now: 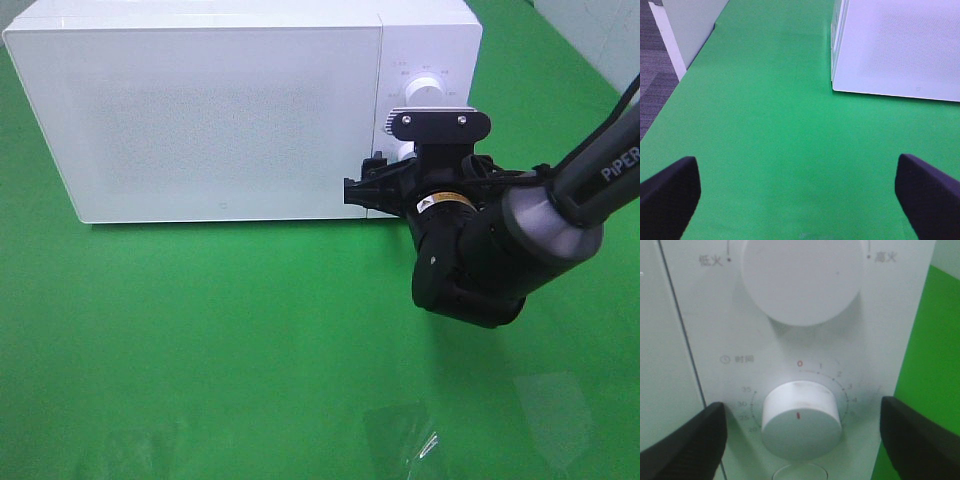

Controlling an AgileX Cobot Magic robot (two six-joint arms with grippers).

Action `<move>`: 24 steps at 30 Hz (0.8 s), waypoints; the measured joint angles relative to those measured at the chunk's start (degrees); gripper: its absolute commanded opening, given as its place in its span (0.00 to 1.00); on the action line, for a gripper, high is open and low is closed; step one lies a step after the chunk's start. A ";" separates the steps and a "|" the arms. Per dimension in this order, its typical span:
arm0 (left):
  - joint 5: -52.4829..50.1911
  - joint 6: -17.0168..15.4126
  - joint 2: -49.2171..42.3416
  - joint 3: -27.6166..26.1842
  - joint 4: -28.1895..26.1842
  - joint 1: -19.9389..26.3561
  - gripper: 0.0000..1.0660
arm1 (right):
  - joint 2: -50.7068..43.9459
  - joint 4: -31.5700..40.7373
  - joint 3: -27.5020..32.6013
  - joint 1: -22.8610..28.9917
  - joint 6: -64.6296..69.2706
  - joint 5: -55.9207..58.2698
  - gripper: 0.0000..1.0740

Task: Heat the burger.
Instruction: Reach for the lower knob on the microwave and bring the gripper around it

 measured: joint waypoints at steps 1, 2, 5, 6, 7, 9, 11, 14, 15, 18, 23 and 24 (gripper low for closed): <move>0.00 0.00 0.00 0.00 0.00 0.00 0.94 | 0.00 0.00 0.00 0.00 0.00 0.00 0.71; 0.00 0.00 0.00 0.00 0.00 0.00 0.94 | 0.00 -0.06 0.00 -0.11 0.00 0.00 0.71; 0.00 0.00 0.00 0.00 0.00 0.00 0.94 | 0.00 -0.57 0.00 -0.23 0.00 0.00 0.71; 0.00 0.00 0.00 0.00 0.00 0.00 0.94 | 0.00 -0.57 0.00 -0.23 0.00 0.00 0.71; 0.00 0.00 0.00 0.00 0.00 0.00 0.94 | 0.00 -0.80 0.00 -0.34 0.00 0.00 0.71; 0.00 0.00 0.00 0.00 0.00 0.00 0.94 | 0.00 -0.86 0.00 -0.34 0.00 0.00 0.71; 0.00 0.00 0.00 0.00 0.00 0.00 0.94 | 0.00 -0.92 0.00 -0.34 0.00 0.00 0.71; 0.00 0.00 0.00 0.00 0.00 0.00 0.94 | 0.00 -1.26 -0.11 -0.34 -0.11 0.06 0.71; 0.00 0.00 0.00 0.00 0.00 0.00 0.94 | 0.00 -1.26 -0.11 -0.34 -0.11 0.06 0.71; 0.00 0.00 0.00 0.00 0.00 0.00 0.94 | 0.00 -1.55 -0.34 -0.34 -0.17 0.40 0.71; 0.00 0.00 0.00 0.00 0.00 0.00 0.94 | 0.00 -1.89 -0.46 -0.29 -0.17 0.46 0.65; 0.00 0.00 0.00 0.00 0.00 0.00 0.94 | 0.00 -1.89 -0.52 -0.17 -0.17 0.40 0.61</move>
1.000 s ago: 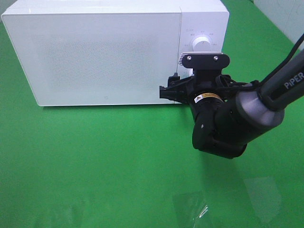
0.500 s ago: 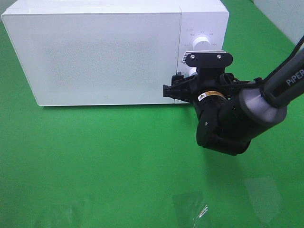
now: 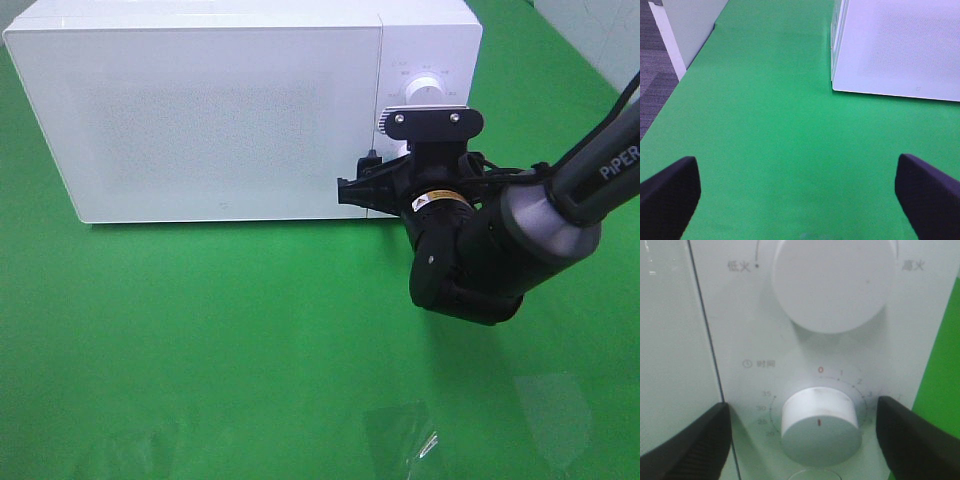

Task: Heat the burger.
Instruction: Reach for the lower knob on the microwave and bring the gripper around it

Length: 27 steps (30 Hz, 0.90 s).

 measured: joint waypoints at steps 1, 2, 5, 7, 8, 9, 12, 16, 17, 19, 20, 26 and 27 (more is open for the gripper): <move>0.00 0.00 0.00 0.00 0.00 0.00 0.94 | 0.00 0.00 0.00 0.00 0.00 0.00 0.61; 0.00 0.00 0.00 0.00 0.00 0.00 0.94 | 0.00 0.00 0.00 0.00 0.00 0.00 0.53; 0.00 0.00 0.00 0.00 0.00 0.00 0.94 | 0.00 0.00 0.00 0.00 0.00 0.00 0.45; 0.00 0.00 0.00 0.00 0.00 0.00 0.94 | 0.00 0.74 0.00 0.00 0.00 0.00 0.27; 0.00 0.00 0.00 0.00 0.00 0.00 0.94 | 0.00 0.74 0.00 0.00 0.00 0.00 0.27; 0.00 0.00 0.00 0.00 0.00 0.00 0.94 | 0.00 1.32 0.06 0.00 0.00 -0.23 0.16; 0.00 0.00 0.00 0.00 0.00 0.00 0.94 | 0.00 1.43 0.06 0.00 0.00 -0.23 0.05; 0.00 0.00 0.00 0.00 0.00 0.00 0.94 | 0.00 1.43 0.06 0.00 0.00 -0.23 0.01; 0.00 0.00 0.00 0.00 0.00 0.00 0.94 | 0.00 1.43 0.06 0.00 0.00 -0.23 0.01; 0.00 0.00 0.00 0.00 0.00 0.00 0.94 | 0.00 1.43 0.06 0.00 0.23 -0.23 0.01; 0.00 0.00 0.00 0.00 0.00 0.00 0.94 | 0.00 1.43 0.06 0.00 0.23 -0.23 0.01; 0.00 0.00 0.00 0.00 0.00 0.00 0.94 | 0.00 1.15 0.11 0.00 9.68 -0.46 0.02; 0.00 0.00 0.00 0.00 0.00 0.00 0.94 | 0.00 1.15 0.11 0.00 9.68 -0.46 0.02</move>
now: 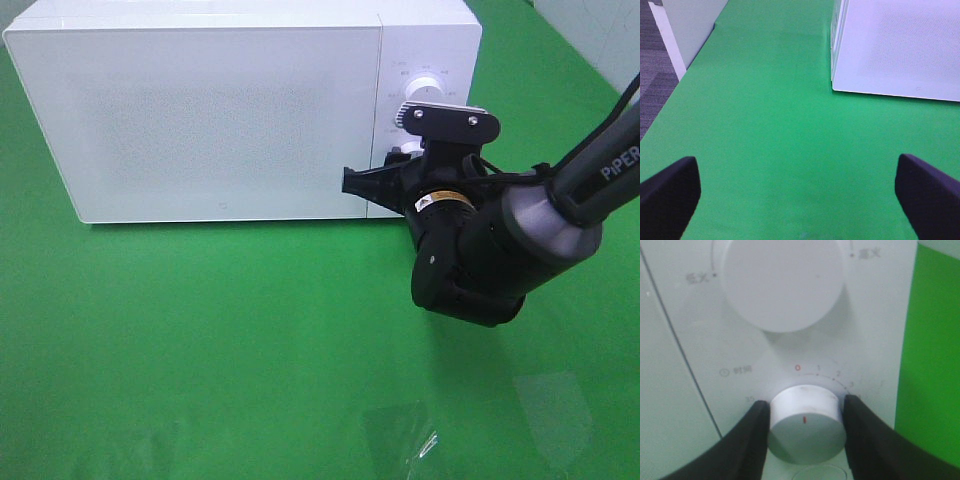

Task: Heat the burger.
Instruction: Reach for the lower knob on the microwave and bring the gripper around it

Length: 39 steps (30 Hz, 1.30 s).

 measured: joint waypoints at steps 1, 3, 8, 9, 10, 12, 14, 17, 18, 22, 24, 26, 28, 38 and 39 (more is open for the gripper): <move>0.00 0.00 0.00 0.00 0.00 0.00 0.94 | 0.00 -0.29 0.06 0.00 6.93 -0.23 0.02; 0.00 0.00 0.00 0.00 0.00 0.00 0.94 | 0.17 -1.03 0.34 0.00 16.67 -0.97 0.02; 0.00 0.00 0.00 0.00 0.00 0.00 0.94 | 0.63 -2.58 0.86 -0.23 43.77 -2.12 0.02; 0.00 0.00 0.00 0.00 0.00 0.00 0.94 | 0.63 -2.64 0.92 -0.23 55.41 -2.29 0.02; 0.00 0.00 0.00 0.00 0.00 0.00 0.94 | 0.63 -2.64 0.92 -0.23 55.41 -2.29 0.02; 0.00 0.00 0.00 0.00 0.00 0.00 0.94 | 0.63 -2.64 0.97 -0.23 60.68 -2.35 0.02; 0.00 0.00 0.00 0.00 0.00 0.00 0.94 | 0.63 -2.64 0.97 -0.23 69.50 -2.41 0.02; 0.00 0.00 0.00 0.00 0.00 0.00 0.94 | 0.63 -2.64 1.03 -0.29 86.46 -2.41 0.02; 0.00 0.00 0.00 0.00 0.00 0.00 0.94 | 0.63 -2.64 1.03 -0.29 91.79 -2.41 0.02; 0.00 0.00 0.00 0.00 0.00 0.00 0.94 | 0.63 -2.58 1.03 -0.29 96.09 -2.41 0.02; 0.00 0.00 0.00 0.00 0.00 0.00 0.94 | 0.63 -2.58 1.03 -0.29 97.46 -2.41 0.02; 0.00 0.00 0.00 0.00 0.00 0.00 0.94 | 0.63 -2.58 1.03 -0.29 97.69 -2.41 0.02; 0.00 0.00 0.00 0.00 0.00 0.00 0.94 | 0.63 -2.58 1.03 -0.29 98.32 -2.41 0.03; 0.00 0.00 0.00 0.00 0.00 0.00 0.94 | 0.69 -2.52 1.03 -0.29 97.23 -2.46 0.03; 0.00 0.00 0.00 0.00 0.00 0.00 0.94 | 0.69 -2.52 1.03 -0.29 96.83 -2.46 0.04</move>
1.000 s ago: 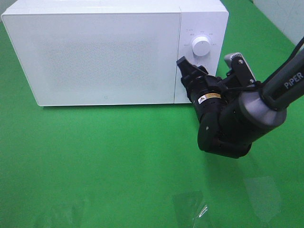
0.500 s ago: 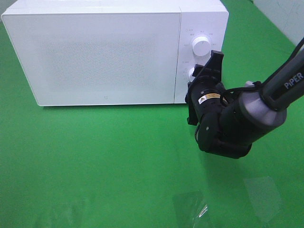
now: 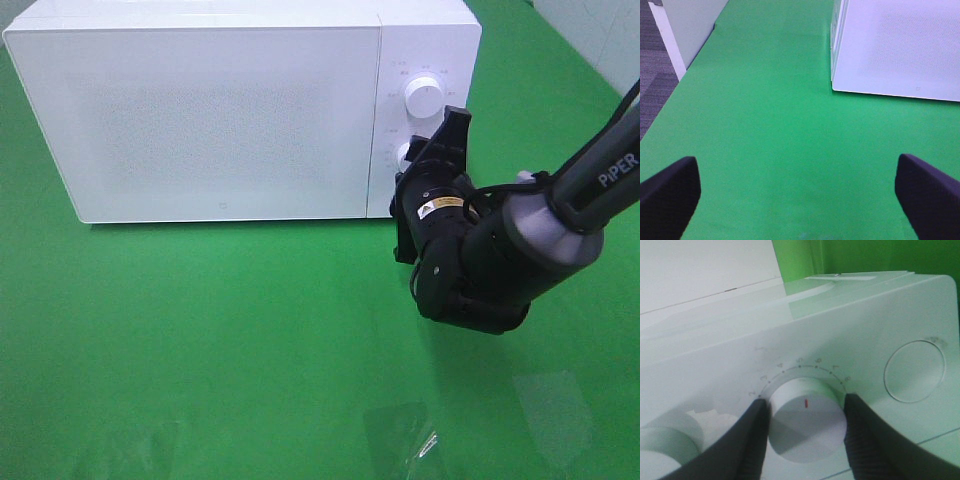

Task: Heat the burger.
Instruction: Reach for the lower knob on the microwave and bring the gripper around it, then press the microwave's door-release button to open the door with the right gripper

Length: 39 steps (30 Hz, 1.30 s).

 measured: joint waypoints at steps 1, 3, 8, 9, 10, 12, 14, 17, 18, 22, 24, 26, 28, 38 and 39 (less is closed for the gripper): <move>0.00 0.00 0.00 0.00 0.00 0.00 0.94 | 0.00 0.06 0.00 0.00 -0.11 0.00 0.04; 0.00 0.00 0.00 0.00 0.00 0.00 0.94 | 0.00 0.06 0.00 0.00 -0.52 0.00 0.04; 0.00 0.00 0.00 0.00 0.00 0.00 0.94 | 0.00 0.40 0.00 0.00 -0.92 0.00 0.07; 0.00 0.00 0.00 0.00 0.00 0.00 0.94 | 0.00 0.40 0.00 0.00 -0.92 0.00 0.07; 0.00 0.00 0.00 0.00 0.00 0.00 0.94 | 0.00 0.63 0.00 0.00 -1.03 0.00 0.09; 0.00 0.00 0.00 0.00 0.00 0.00 0.94 | 0.00 1.15 -0.06 0.06 -1.09 0.00 0.12; 0.00 0.00 0.00 0.00 0.00 0.00 0.94 | 0.00 1.38 -0.11 0.11 -1.26 0.00 0.14; 0.00 -0.06 0.00 0.00 0.00 0.00 0.94 | 0.00 2.01 -0.29 0.29 -1.55 0.00 0.23; 0.00 -0.06 0.00 0.00 0.00 0.00 0.94 | 0.00 2.01 -0.29 0.29 -1.55 0.00 0.23; 0.00 -0.06 0.00 0.00 0.00 0.00 0.94 | 0.00 2.64 -0.46 0.40 -2.46 0.11 0.36; 0.00 -0.06 0.00 0.00 0.00 0.00 0.94 | 0.00 2.81 -0.46 0.40 -2.81 0.11 0.39; 0.00 -0.06 0.00 0.00 0.00 0.00 0.94 | 0.00 2.81 -0.52 0.46 -3.09 0.11 0.43; 0.00 -0.06 0.00 0.00 0.00 0.00 0.94 | -0.06 2.86 -0.52 0.46 -3.95 0.34 0.48; 0.00 -0.06 0.00 0.00 0.00 0.00 0.94 | -0.69 1.26 1.03 0.46 -6.99 -0.11 0.61; 0.00 -0.06 0.00 0.00 0.00 0.00 0.94 | -0.69 1.26 1.03 0.46 -6.99 -0.11 0.61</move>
